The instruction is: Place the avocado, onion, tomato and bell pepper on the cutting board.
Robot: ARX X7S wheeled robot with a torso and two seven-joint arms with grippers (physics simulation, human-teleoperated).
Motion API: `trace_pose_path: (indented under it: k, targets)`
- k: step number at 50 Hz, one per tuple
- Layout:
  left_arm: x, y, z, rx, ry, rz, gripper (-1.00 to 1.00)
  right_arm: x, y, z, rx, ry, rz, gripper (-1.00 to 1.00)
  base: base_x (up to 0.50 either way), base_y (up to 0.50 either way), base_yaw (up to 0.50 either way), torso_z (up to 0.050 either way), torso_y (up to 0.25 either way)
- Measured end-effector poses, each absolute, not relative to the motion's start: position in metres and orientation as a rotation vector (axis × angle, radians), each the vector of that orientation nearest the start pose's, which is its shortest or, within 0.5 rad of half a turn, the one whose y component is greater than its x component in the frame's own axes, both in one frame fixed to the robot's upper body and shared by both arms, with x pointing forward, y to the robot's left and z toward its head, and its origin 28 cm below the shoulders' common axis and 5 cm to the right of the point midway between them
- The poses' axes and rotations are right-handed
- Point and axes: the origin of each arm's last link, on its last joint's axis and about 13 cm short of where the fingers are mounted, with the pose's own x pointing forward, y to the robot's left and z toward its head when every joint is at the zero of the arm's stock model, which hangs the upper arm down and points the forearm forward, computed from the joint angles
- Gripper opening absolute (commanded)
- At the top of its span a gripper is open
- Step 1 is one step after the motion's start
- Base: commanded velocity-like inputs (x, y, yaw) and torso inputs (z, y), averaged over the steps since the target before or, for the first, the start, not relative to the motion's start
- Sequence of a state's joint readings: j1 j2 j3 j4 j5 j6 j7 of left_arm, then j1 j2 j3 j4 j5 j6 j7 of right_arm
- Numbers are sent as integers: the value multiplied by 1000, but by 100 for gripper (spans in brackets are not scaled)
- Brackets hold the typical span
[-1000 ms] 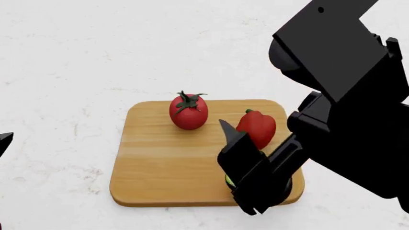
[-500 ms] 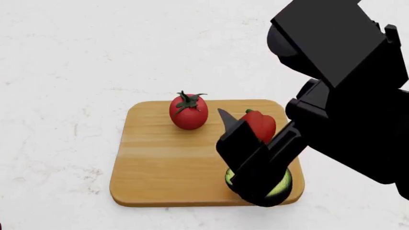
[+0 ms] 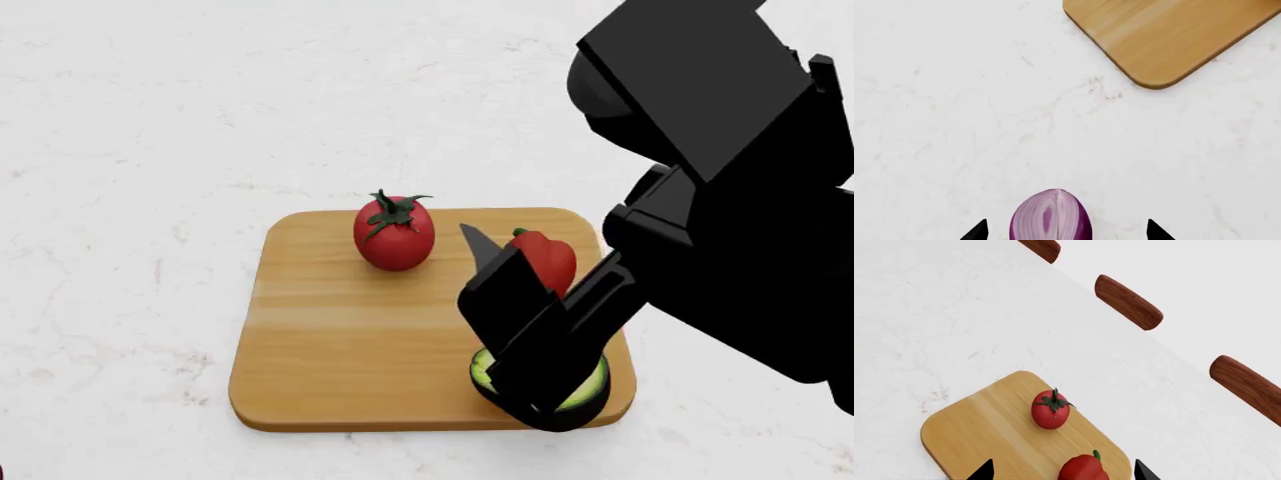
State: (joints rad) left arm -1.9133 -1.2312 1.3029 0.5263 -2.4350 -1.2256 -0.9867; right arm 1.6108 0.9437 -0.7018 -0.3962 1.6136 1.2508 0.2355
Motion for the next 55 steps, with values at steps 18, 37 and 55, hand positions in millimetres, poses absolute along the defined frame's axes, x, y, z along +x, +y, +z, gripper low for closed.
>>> trace_pose_path:
  k: [18,37,55]
  targets:
    - [159,287,297,454,713,-319,100,221,-165,348,-470,182,600,100,0,0,0,0,0]
    - [162,294,281,428,748,-289,100,221,-164,347,-469,181,600,100,0,0,0,0,0]
    - [166,302,268,392,774,-259,100,221,-164,347,-470,182,600,100,0,0,0,0,0]
